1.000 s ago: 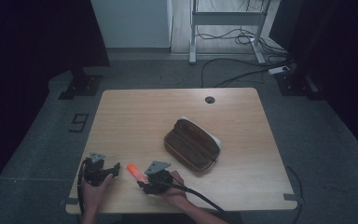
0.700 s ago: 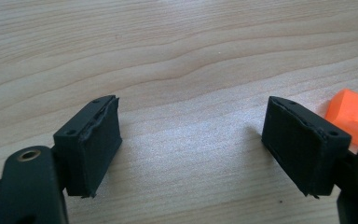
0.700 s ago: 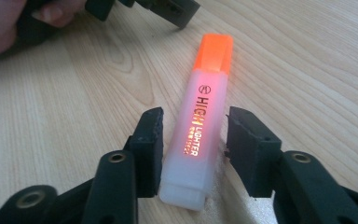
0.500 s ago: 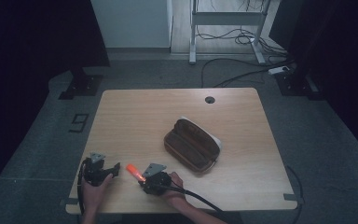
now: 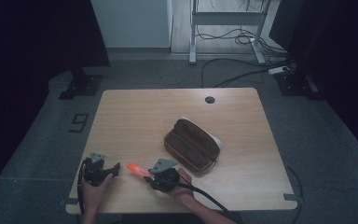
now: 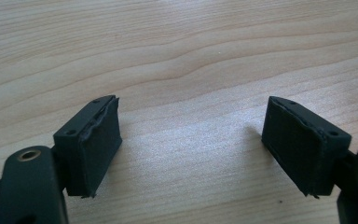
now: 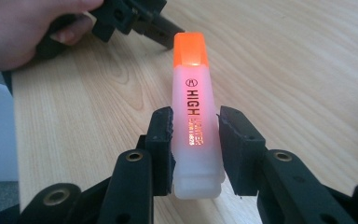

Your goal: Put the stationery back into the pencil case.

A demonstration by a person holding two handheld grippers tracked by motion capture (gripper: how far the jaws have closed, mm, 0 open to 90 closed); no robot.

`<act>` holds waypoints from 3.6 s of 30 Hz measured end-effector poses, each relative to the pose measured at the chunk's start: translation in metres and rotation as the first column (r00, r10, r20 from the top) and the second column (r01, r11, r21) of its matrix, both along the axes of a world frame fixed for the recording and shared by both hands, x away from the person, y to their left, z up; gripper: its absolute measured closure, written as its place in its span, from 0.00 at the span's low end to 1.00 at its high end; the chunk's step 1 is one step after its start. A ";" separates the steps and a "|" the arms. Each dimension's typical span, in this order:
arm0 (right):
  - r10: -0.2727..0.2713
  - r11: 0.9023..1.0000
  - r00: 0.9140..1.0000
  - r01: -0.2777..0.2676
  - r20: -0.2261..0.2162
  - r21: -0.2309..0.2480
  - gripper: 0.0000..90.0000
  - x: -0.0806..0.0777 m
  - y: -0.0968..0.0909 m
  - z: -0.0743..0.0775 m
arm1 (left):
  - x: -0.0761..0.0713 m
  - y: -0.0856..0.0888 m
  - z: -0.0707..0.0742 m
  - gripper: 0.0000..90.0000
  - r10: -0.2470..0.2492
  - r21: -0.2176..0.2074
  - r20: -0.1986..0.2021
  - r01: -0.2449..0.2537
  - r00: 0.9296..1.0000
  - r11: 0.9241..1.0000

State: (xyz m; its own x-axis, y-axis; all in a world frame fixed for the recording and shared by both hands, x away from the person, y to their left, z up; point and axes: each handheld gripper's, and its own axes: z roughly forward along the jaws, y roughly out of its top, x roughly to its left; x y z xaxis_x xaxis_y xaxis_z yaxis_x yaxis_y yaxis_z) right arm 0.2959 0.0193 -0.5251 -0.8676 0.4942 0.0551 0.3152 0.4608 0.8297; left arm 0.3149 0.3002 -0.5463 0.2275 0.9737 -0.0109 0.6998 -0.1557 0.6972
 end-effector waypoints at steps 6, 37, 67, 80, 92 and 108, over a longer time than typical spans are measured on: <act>0.005 1.000 1.000 -0.006 0.028 0.024 0.72 -0.001 -0.023 0.014 | 0.000 0.000 0.000 0.21 -0.001 0.001 0.000 0.001 1.000 1.000; -0.129 0.982 0.990 0.119 0.062 0.148 0.72 0.035 -0.108 0.050 | 0.000 0.000 0.000 0.21 0.000 0.001 0.000 0.000 1.000 1.000; -0.190 0.973 0.978 0.176 0.086 0.147 0.72 0.052 -0.145 0.058 | 0.000 0.000 0.000 0.21 0.000 0.001 0.000 0.000 1.000 1.000; -0.253 0.963 0.965 0.244 0.063 0.117 0.72 0.067 -0.165 0.051 | 0.000 0.000 0.000 0.21 0.000 0.001 0.000 0.000 1.000 1.000; -0.286 0.957 0.956 0.282 0.069 0.062 0.72 0.072 -0.167 0.044 | 0.000 0.000 0.000 0.21 0.000 0.001 0.000 0.000 1.000 1.000; -0.290 0.955 0.954 0.293 0.072 -0.038 0.72 0.074 -0.156 0.033 | 0.000 0.000 0.000 0.21 0.000 0.001 0.000 0.000 1.000 1.000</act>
